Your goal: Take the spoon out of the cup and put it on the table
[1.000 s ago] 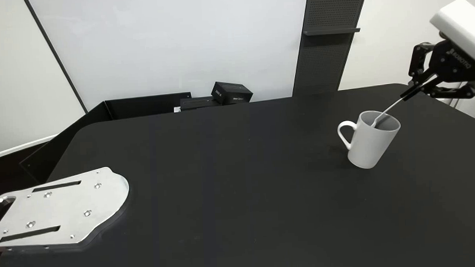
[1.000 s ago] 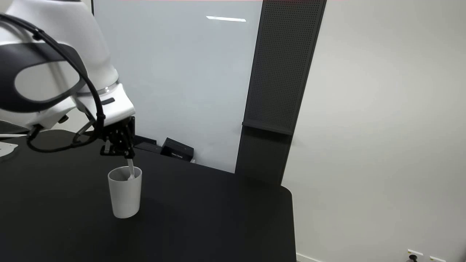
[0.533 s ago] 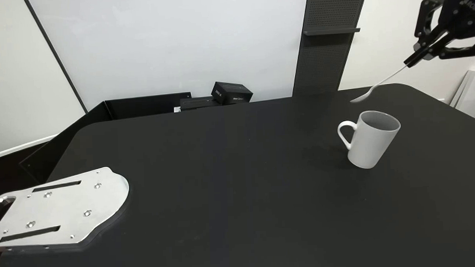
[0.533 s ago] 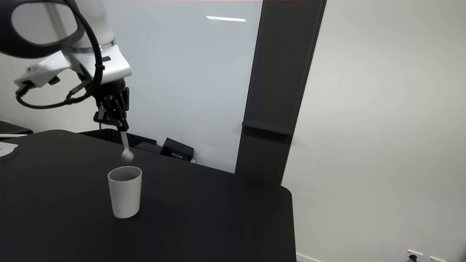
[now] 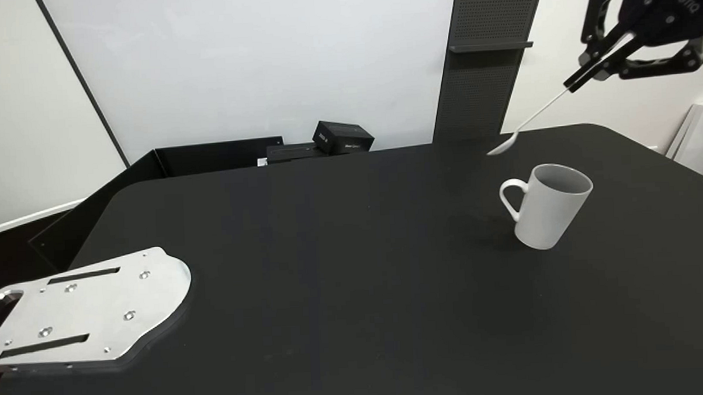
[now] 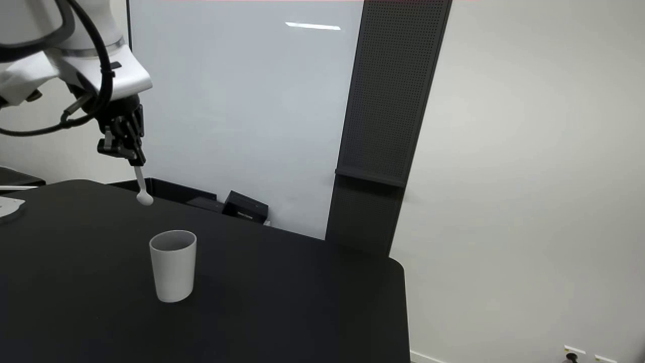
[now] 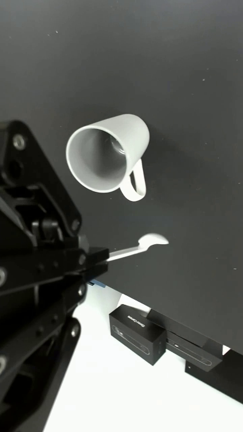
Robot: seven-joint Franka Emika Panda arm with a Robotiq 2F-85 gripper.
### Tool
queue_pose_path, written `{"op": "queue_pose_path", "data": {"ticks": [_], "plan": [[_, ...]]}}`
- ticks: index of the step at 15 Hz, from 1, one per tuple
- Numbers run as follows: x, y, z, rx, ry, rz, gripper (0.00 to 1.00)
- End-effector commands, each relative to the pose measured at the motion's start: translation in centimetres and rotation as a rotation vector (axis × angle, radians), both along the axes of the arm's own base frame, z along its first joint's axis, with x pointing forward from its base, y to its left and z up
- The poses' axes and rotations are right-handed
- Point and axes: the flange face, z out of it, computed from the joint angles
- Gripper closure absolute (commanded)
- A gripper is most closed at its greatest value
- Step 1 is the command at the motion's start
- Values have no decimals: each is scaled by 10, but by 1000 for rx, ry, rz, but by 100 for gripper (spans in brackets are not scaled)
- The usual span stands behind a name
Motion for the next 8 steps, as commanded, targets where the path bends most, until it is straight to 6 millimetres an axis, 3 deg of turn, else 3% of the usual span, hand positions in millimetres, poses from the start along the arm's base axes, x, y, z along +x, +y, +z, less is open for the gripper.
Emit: {"op": "queue_pose_path", "data": {"ticks": [1, 8], "plan": [[1, 31, -38, -36, -32, 94, 99], [-12, 71, -131, -82, -225, 72, 99]]}}
